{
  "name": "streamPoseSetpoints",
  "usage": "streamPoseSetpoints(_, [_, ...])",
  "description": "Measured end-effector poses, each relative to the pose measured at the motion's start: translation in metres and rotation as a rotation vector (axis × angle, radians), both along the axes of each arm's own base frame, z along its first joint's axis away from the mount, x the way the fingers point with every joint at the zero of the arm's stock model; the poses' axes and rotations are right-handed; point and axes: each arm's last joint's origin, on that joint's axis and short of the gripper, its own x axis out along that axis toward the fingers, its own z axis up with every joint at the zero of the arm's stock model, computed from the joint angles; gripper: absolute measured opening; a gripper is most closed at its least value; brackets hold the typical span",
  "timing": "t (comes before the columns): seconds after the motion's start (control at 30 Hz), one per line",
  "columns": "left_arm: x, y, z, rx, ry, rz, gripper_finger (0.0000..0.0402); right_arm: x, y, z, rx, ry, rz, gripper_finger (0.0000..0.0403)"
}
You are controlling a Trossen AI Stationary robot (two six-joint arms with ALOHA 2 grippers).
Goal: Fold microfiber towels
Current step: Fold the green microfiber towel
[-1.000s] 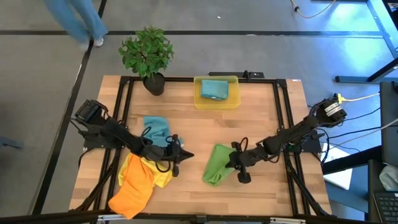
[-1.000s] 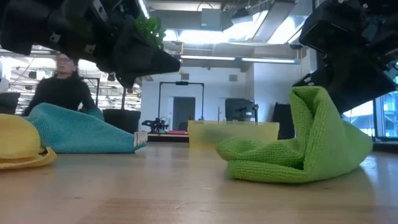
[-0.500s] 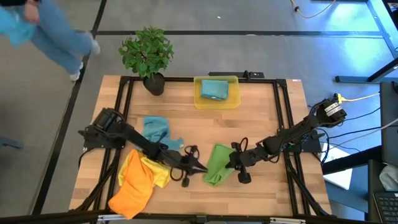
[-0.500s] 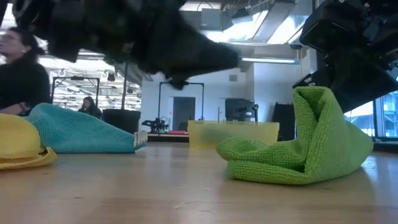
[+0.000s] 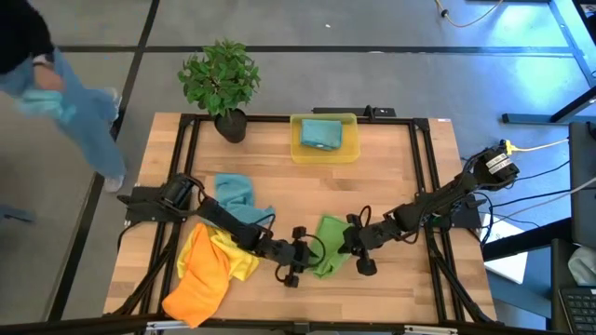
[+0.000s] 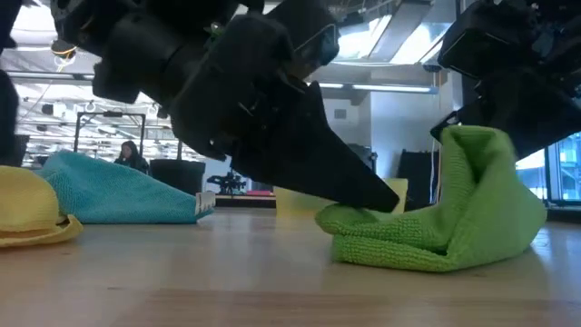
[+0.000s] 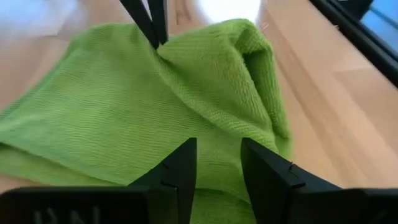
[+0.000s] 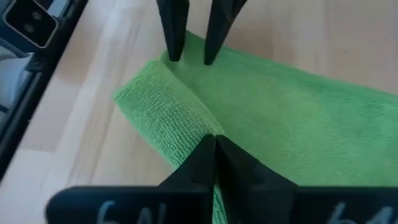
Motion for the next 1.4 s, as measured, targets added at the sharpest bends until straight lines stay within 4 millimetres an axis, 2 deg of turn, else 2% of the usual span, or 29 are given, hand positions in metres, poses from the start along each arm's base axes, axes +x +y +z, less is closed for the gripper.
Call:
streamPoseSetpoints(0.17, [0.000,0.001,-0.003,-0.065,0.042,-0.036,0.0117,-0.005,0.009,-0.001,0.049,0.038,0.081,0.0067])
streamPoseSetpoints(0.4, [0.000,0.001,-0.004,-0.067,0.046,-0.038,0.0115,-0.018,0.033,0.001,0.090,0.035,0.182,0.0153])
streamPoseSetpoints(0.5, [0.000,0.001,-0.004,-0.068,0.046,-0.038,0.0115,-0.025,0.049,0.004,0.063,-0.042,0.227,0.0181])
streamPoseSetpoints(0.6, [0.000,0.001,-0.004,-0.067,0.046,-0.038,0.0115,-0.032,0.065,0.002,-0.047,-0.140,0.282,0.0200])
streamPoseSetpoints(0.7, [0.000,0.001,-0.004,-0.067,0.046,-0.038,0.0115,-0.039,0.077,-0.004,-0.189,-0.221,0.330,0.0211])
streamPoseSetpoints(0.87, [0.000,0.001,-0.004,-0.069,0.046,-0.042,0.0115,-0.041,0.090,-0.009,-0.365,-0.311,0.311,0.0221])
streamPoseSetpoints(1.13, [0.000,0.001,-0.004,-0.070,0.047,-0.042,0.0115,-0.029,0.108,-0.032,-0.527,-0.197,0.372,0.0222])
streamPoseSetpoints(1.4, [0.000,0.001,-0.004,-0.089,0.056,-0.037,0.0114,-0.019,0.131,-0.041,-0.821,-0.178,0.438,0.0223])
